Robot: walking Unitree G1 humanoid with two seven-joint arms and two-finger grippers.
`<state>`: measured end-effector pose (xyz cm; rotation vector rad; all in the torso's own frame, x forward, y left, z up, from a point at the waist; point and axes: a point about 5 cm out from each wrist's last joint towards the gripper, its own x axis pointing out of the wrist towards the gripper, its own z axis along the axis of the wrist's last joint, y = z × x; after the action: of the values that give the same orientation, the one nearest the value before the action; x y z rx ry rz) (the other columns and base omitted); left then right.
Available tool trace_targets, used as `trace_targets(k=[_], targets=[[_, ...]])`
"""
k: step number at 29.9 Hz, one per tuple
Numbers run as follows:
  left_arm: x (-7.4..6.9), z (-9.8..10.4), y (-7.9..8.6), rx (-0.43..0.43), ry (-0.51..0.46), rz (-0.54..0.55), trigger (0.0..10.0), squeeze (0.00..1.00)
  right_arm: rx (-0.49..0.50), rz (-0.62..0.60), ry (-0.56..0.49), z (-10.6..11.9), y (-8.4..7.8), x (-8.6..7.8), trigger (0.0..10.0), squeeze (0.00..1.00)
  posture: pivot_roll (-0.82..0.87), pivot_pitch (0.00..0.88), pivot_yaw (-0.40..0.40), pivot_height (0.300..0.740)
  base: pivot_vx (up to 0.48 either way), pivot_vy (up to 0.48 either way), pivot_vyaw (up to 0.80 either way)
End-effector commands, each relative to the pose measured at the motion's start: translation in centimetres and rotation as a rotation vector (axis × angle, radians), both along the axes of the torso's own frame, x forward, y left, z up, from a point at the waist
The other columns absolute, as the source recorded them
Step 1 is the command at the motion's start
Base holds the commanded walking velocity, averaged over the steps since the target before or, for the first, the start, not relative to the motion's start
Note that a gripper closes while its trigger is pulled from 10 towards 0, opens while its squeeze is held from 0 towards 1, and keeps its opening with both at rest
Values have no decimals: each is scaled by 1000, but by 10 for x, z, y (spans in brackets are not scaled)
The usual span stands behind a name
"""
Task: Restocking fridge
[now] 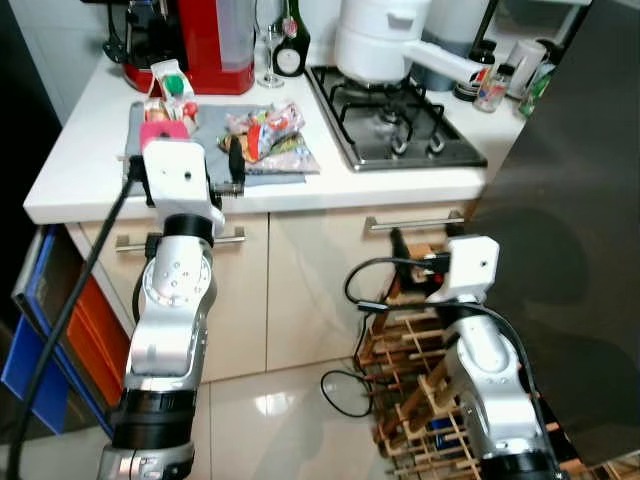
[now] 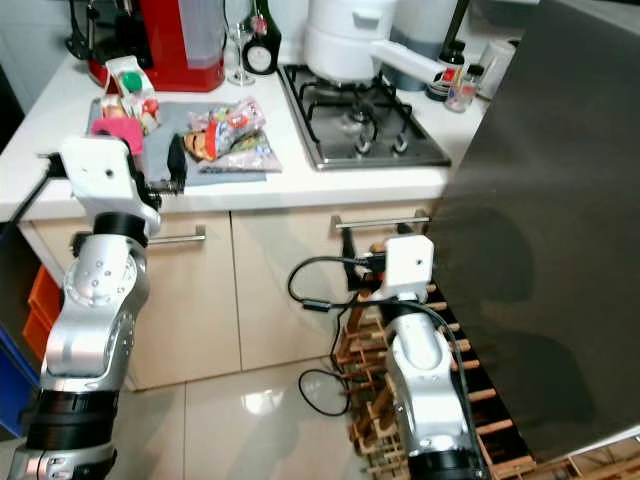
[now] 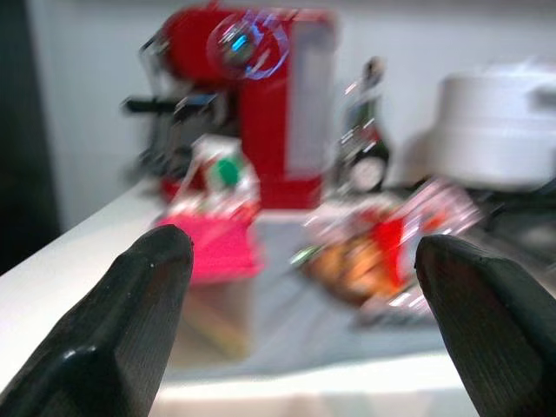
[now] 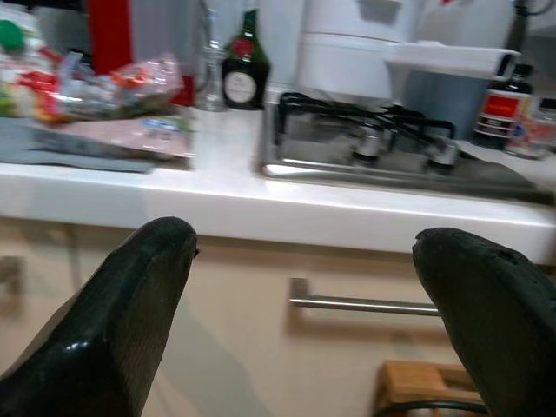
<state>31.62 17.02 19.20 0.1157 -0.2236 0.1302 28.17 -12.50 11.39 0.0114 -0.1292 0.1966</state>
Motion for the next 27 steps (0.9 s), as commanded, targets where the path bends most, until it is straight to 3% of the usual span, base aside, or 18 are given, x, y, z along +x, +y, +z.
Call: trace_targets(k=[1,4,6,8,10,11,13,19,27], targets=[[5,3,8,-5,4,34,10000,0,-3,-2,-21,4,-2,0,10000,0,13,0,-76,740,0,0,0],[-1,-1,13,-37,15,41,10000,0,6,11,-18,4,2,-1,10000,0,49,0,-82,740,0,0,0],[-19,-19,13,31,65,-3,10000,0,10,12,-16,3,2,0,10000,0,109,0,-87,740,0,0,0],[-19,-19,13,31,65,-3,10000,0,10,12,-16,3,2,0,10000,0,109,0,-87,740,0,0,0],[-39,-41,15,45,157,-26,10000,0,9,13,-9,2,0,2,10000,0,142,0,-130,740,0,0,0],[-39,-41,15,45,157,-26,10000,0,9,13,-9,2,0,2,10000,0,142,0,-130,740,0,0,0],[-53,-60,10,22,231,-53,10000,0,2,27,5,0,0,4,10000,0,140,0,-136,740,0,0,0],[-60,-62,-4,-3,227,-120,10000,0,-1,33,9,1,-1,6,10000,0,139,0,-139,740,0,0,0],[-50,-45,-2,-18,156,-93,10000,0,0,30,17,-1,-1,5,10000,0,94,0,-105,740,458,0,0]])
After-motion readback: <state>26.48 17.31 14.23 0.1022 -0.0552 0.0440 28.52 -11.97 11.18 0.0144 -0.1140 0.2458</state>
